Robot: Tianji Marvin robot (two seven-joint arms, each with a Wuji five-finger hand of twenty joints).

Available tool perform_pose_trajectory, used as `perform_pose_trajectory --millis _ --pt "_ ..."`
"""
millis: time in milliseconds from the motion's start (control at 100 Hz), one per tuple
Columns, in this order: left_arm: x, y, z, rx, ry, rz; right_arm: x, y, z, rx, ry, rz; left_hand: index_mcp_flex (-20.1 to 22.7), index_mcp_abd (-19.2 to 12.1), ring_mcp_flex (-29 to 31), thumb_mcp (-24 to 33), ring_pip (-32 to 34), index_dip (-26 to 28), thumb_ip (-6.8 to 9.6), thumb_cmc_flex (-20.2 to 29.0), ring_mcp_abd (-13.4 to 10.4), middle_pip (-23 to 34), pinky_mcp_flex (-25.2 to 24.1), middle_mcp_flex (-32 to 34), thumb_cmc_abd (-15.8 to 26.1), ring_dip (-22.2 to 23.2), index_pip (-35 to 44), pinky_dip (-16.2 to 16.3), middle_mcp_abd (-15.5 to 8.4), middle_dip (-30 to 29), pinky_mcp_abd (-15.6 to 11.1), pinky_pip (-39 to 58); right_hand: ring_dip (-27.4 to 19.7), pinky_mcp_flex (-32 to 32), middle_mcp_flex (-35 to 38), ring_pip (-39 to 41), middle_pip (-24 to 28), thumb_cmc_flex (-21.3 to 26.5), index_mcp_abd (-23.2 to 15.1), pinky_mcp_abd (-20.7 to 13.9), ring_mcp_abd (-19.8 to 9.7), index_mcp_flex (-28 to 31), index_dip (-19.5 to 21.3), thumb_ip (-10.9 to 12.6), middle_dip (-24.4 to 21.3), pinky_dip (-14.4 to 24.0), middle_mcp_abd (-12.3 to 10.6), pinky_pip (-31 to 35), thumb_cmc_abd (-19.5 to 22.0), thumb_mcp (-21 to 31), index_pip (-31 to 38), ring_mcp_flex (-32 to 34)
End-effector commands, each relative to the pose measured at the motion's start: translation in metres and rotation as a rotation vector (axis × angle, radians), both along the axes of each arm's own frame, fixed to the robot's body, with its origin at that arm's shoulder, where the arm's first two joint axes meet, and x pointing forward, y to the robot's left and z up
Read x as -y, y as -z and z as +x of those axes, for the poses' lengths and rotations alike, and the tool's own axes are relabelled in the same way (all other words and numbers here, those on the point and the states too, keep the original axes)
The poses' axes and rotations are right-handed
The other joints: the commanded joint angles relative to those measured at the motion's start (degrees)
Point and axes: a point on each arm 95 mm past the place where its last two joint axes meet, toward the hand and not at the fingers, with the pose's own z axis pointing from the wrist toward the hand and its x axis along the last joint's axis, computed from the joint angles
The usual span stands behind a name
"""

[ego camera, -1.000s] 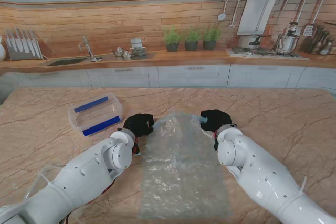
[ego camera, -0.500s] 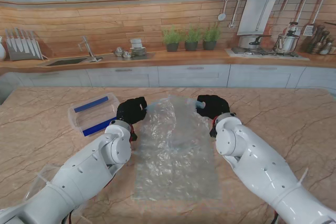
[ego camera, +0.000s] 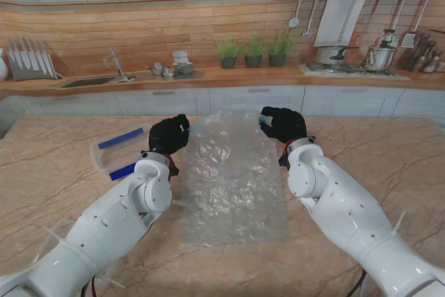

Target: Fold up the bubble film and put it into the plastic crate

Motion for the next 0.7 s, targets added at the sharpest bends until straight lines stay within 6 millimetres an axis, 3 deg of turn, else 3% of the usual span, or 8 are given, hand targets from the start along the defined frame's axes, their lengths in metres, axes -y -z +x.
perform_pose_trajectory --millis 0,280,690 --pt "0.002 -0.004 0.000 0.029 0.000 -0.013 -0.002 -0.007 0.002 0.028 -0.005 0.008 -0.4 0.5 0.7 1.3 1.0 -0.2 1.28 -1.1 -1.7 1.7 -0.1 0.5 -0.9 -0.3 2.1 -0.8 -0.3 -0.1 -1.1 2.9 -0.6 -0.7 0.8 -0.3 -0.2 3.4 -3.9 -1.6 -2.4 0.0 1.0 0.0 -0.5 -0.9 -0.8 -0.9 3.8 -0.2 2.4 -2.3" --pt "0.004 -0.006 -0.007 0.118 0.016 -0.017 0.005 -0.011 0.000 0.113 -0.018 0.026 -3.0 0.1 -3.9 -0.1 -2.3 0.0 1.18 -0.9 -2.3 -0.2 -4.9 -2.9 0.6 -0.9 2.9 -2.3 -1.8 -0.1 -1.4 -1.3 -1.6 -0.3 0.7 -1.5 -0.2 3.1 -4.9 -2.6 -4.1 -1.1 0.3 0.2 -0.6 -1.5 -2.1 -1.5 4.5 -1.4 3.2 -2.2" --pt "-0.002 0.012 -0.028 0.203 0.078 0.079 0.016 0.007 -0.025 0.224 -0.091 0.022 -9.4 -4.6 -9.5 0.3 -2.2 3.6 2.36 -3.7 -3.9 1.0 -9.4 -8.5 2.5 1.4 7.0 -2.7 -4.9 5.0 -3.5 -3.8 -3.0 -0.5 0.7 -3.3 -0.3 2.2 -5.5 -2.9 -5.8 -2.5 -1.6 0.2 -0.7 -2.5 -3.4 -2.7 4.3 -1.3 4.8 -2.0"
